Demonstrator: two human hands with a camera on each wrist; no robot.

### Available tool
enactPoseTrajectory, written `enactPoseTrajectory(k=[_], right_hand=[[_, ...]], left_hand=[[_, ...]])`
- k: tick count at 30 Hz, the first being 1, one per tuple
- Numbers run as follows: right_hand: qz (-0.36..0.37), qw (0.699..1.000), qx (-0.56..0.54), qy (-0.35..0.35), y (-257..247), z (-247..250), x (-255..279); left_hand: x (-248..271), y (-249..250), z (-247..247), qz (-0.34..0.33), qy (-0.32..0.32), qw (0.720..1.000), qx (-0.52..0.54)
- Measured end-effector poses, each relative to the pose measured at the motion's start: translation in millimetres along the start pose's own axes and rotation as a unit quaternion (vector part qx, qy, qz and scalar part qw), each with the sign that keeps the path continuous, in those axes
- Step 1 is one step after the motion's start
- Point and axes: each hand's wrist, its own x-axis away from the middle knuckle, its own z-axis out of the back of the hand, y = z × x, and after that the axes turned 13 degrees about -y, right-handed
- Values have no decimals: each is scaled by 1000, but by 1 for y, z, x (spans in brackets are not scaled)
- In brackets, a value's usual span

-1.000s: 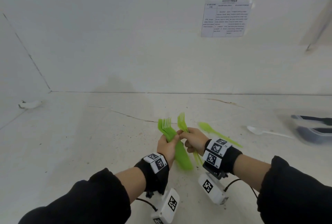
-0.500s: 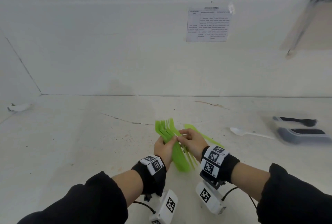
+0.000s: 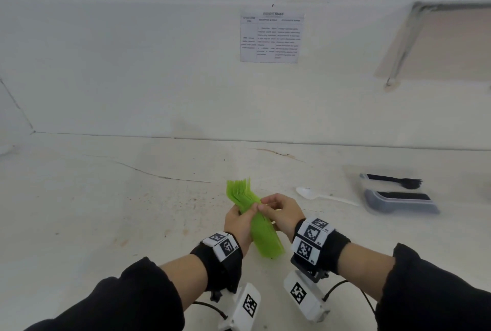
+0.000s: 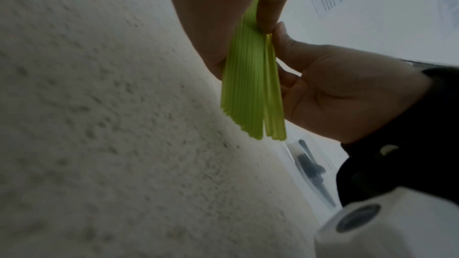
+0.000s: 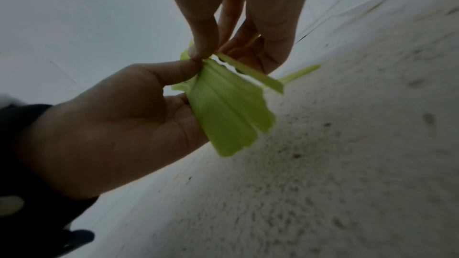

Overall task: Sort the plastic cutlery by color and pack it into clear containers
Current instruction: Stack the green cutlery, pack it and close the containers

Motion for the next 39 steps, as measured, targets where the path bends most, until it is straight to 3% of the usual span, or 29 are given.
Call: enactPoseTrajectory(k=[7,15,19,24,29,39], right_hand=[[28,995,91,-23,12,26,13],[16,986,167,-11,13,36,24],[-5,986,164,-1,4,37,31],[11,969,241,-52,-7,32,50],[-6,955,295,-8,-4,34,57],[-21,957,290,25,-3,62,77]], left_hand=[[4,-13,-31,-1,-8,999,47],[8,-25,-42,7,-2,1000,-9],[9,-22,-45,14,-36,999,-12],[13,-18,-53,32,-79,996,20],[15,-22,-61,79,-90,991,55],[26,-37,-86,70,-162,984,-1]])
